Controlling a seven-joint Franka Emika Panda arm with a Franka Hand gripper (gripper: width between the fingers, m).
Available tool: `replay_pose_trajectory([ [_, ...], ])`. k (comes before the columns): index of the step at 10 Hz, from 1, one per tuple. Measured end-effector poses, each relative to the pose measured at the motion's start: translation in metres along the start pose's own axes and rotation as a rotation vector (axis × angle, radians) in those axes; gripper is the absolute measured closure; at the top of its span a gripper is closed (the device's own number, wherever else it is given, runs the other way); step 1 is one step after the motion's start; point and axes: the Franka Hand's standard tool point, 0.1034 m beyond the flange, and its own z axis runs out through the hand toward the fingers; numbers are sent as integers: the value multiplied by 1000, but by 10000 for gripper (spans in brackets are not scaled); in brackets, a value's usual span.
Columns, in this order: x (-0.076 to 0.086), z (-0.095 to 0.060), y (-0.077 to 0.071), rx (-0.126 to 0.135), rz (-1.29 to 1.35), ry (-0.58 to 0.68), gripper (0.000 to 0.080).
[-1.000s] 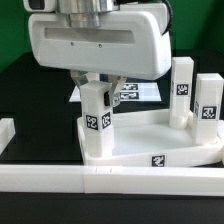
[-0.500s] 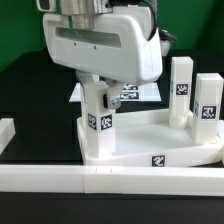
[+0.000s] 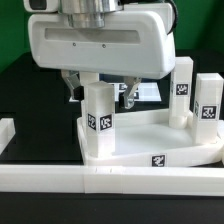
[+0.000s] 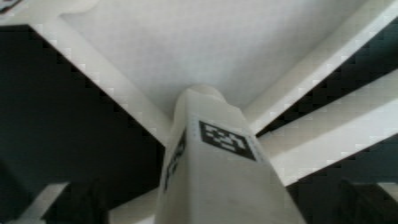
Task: Assemble desk
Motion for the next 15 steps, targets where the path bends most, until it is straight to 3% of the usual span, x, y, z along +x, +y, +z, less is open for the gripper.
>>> replay_pose_trajectory([
  [4, -1, 1, -1, -4, -372, -3, 150],
  [8, 3, -3, -6, -41, -714, -6, 150],
  [10, 4, -4, -6, -46, -811, -6, 150],
  [11, 4, -3, -4, -47, -882, -9, 273],
  [12, 4, -3, -4, -47, -882, -10, 273],
  [14, 4, -3, -4, -47, -874, -10, 511],
  [15, 4, -3, -3, -47, -852, -9, 511],
])
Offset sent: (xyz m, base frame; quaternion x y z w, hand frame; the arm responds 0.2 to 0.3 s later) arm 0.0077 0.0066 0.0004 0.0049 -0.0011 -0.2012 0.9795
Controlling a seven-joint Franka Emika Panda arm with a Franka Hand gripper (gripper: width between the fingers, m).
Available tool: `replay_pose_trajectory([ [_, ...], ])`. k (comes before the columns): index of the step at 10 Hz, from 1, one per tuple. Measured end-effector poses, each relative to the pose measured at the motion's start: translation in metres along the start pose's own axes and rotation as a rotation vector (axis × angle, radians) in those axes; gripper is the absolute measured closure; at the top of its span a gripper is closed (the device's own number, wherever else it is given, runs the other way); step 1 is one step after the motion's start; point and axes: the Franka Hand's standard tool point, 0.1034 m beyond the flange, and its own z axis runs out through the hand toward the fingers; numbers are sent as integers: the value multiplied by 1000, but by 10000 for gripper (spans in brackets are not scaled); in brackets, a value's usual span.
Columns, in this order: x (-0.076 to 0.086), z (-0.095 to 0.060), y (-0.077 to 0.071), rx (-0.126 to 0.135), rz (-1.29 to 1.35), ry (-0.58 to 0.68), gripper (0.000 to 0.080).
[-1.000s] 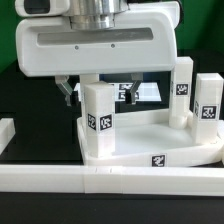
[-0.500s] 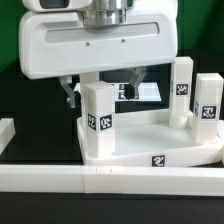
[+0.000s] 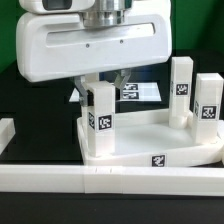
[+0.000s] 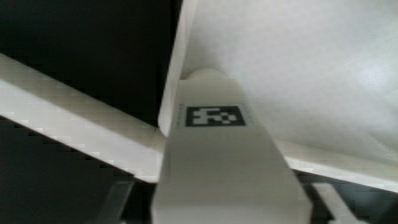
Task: Assemble desk
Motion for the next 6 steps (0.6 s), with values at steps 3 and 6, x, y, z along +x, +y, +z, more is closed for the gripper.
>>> replay_pose_trajectory([
  [3, 0, 0, 1, 5, 137, 3, 511],
  [6, -2, 0, 3, 15, 487, 7, 511],
])
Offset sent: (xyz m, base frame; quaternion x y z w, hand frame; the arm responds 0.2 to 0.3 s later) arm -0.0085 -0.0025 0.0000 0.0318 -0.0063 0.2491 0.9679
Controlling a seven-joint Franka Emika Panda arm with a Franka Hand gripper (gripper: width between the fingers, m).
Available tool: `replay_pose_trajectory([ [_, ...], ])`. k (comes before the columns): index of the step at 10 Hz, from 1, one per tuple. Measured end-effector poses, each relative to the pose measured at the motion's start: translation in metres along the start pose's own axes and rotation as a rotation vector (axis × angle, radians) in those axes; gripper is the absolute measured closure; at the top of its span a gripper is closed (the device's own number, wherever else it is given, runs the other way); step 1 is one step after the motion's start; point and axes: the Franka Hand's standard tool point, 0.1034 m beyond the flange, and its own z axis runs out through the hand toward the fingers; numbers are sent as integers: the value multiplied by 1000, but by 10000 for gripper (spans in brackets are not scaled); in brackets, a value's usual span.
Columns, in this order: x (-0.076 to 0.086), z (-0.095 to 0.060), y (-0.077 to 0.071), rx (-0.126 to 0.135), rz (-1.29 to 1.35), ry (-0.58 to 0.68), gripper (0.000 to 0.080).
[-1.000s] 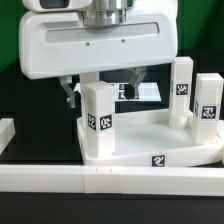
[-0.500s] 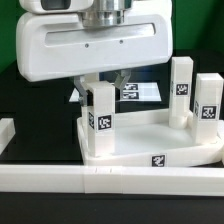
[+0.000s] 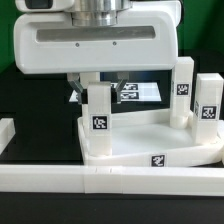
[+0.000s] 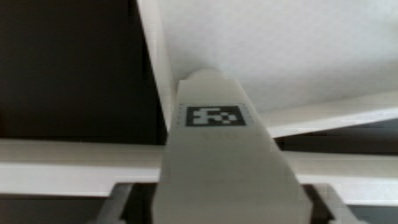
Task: Assemble desk
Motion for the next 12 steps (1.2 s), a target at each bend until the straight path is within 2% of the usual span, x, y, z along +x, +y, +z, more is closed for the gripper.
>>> replay_pose_trajectory([
  [3, 1, 0, 0, 5, 360, 7, 509],
  [7, 2, 0, -1, 14, 708, 6, 509],
  [10, 2, 0, -2, 13, 679, 8, 494],
  [11, 2, 0, -4, 13, 657, 8, 299],
  [12, 2, 0, -4, 11, 553, 9, 299],
])
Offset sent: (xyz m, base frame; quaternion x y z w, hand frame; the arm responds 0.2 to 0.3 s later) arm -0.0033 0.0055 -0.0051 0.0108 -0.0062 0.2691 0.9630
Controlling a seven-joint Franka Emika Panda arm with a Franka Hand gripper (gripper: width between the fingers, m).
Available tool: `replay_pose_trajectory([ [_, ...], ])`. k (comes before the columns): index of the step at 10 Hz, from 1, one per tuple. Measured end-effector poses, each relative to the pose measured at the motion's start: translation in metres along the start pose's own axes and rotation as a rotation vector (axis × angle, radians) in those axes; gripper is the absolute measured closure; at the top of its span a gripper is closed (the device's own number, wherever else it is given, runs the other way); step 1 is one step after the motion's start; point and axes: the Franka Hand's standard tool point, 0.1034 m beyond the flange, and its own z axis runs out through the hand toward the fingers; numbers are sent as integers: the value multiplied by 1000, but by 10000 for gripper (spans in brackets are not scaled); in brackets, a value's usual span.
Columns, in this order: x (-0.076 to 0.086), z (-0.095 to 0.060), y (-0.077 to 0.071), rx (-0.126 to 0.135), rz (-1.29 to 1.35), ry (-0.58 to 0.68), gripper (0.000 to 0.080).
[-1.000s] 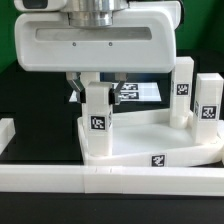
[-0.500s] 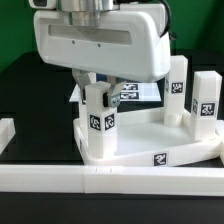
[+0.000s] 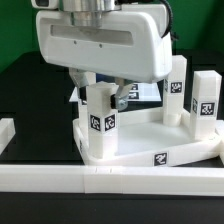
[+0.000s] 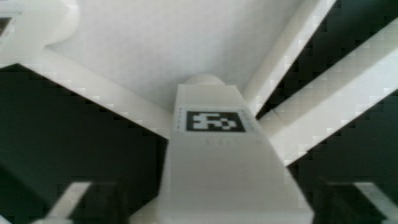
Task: Assemble desk
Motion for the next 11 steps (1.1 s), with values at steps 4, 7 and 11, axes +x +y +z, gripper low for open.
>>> replay_pose_trajectory([
  [4, -2, 0, -3, -7, -427, 4, 151],
  [7, -3, 0, -7, -15, -735, 6, 151],
  [11, -2, 1, -4, -17, -1001, 2, 151],
])
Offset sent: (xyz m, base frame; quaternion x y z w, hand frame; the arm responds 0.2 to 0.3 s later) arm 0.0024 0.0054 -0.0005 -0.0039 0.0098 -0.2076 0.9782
